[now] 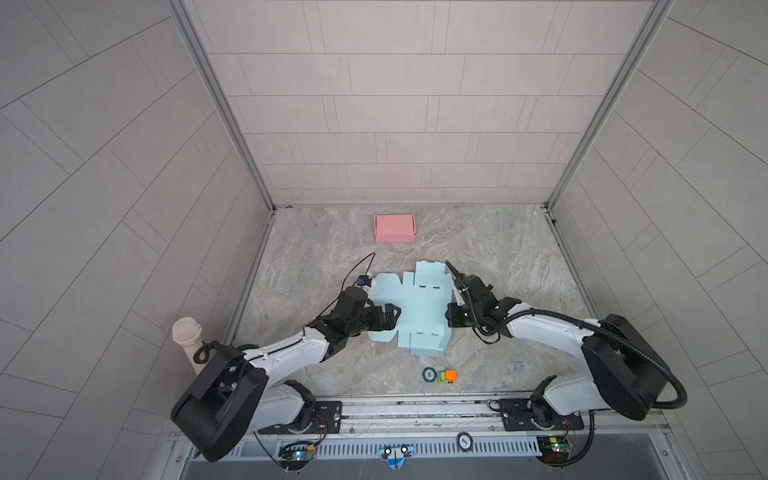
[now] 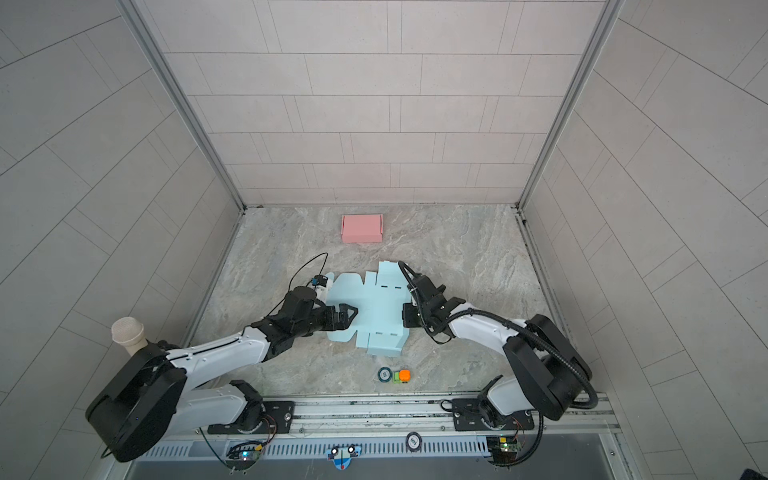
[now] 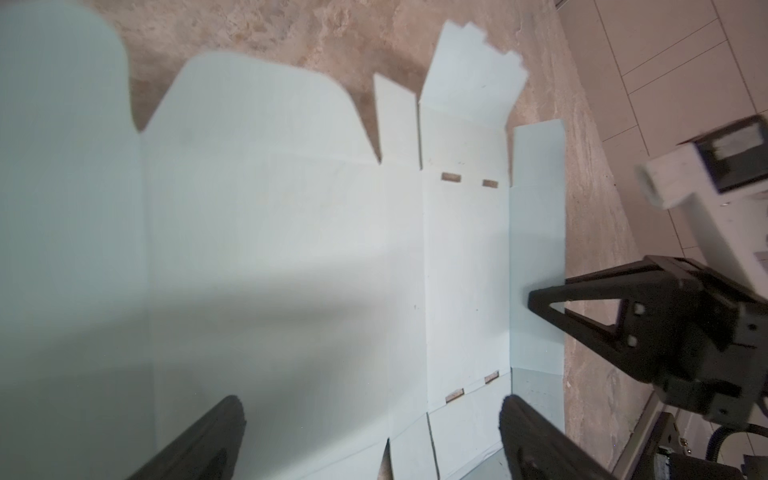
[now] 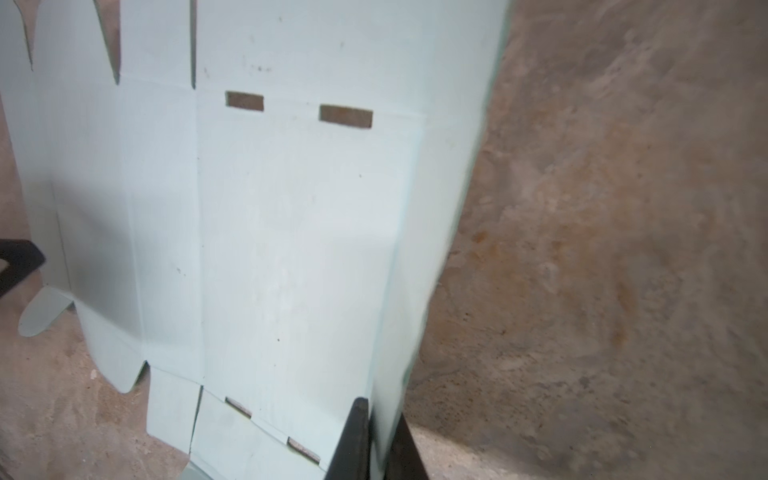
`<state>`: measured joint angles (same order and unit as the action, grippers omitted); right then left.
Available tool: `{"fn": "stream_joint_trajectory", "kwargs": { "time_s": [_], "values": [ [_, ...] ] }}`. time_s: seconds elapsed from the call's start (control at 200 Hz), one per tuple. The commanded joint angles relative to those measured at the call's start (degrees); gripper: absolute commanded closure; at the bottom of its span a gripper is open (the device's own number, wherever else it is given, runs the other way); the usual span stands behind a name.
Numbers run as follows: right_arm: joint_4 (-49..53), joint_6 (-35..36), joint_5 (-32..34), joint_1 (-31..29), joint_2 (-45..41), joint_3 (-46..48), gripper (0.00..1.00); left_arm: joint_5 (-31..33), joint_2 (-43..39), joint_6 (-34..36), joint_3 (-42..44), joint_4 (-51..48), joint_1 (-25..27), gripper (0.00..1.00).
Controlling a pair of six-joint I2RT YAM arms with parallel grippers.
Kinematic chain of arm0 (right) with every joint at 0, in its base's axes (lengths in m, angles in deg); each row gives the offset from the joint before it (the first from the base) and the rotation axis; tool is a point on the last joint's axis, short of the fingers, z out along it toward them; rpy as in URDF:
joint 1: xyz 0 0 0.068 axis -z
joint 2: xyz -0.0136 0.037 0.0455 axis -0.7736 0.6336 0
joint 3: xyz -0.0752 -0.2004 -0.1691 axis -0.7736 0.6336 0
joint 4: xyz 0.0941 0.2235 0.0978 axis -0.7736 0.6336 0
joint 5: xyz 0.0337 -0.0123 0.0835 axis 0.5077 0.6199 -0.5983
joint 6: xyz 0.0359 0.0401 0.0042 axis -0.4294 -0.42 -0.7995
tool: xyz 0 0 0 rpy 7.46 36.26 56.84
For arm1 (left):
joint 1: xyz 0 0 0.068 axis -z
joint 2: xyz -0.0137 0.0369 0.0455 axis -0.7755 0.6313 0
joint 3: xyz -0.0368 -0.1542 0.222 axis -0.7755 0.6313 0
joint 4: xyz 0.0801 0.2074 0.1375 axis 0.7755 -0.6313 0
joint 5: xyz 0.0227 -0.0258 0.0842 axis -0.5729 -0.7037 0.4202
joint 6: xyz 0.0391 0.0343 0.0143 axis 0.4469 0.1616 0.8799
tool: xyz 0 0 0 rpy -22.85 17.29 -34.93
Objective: Fold the paper box
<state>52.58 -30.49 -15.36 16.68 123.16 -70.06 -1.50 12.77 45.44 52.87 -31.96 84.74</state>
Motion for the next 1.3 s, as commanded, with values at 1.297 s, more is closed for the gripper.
{"fn": "stream_joint_trajectory", "kwargs": {
  "time_s": [1.297],
  "values": [
    [18.83, 11.15, 16.08, -5.68, -4.25, -13.07, 1.00, -2.22, 11.32, -0.65, -0.13, 8.19, -1.87, 0.37]
  ]
}}
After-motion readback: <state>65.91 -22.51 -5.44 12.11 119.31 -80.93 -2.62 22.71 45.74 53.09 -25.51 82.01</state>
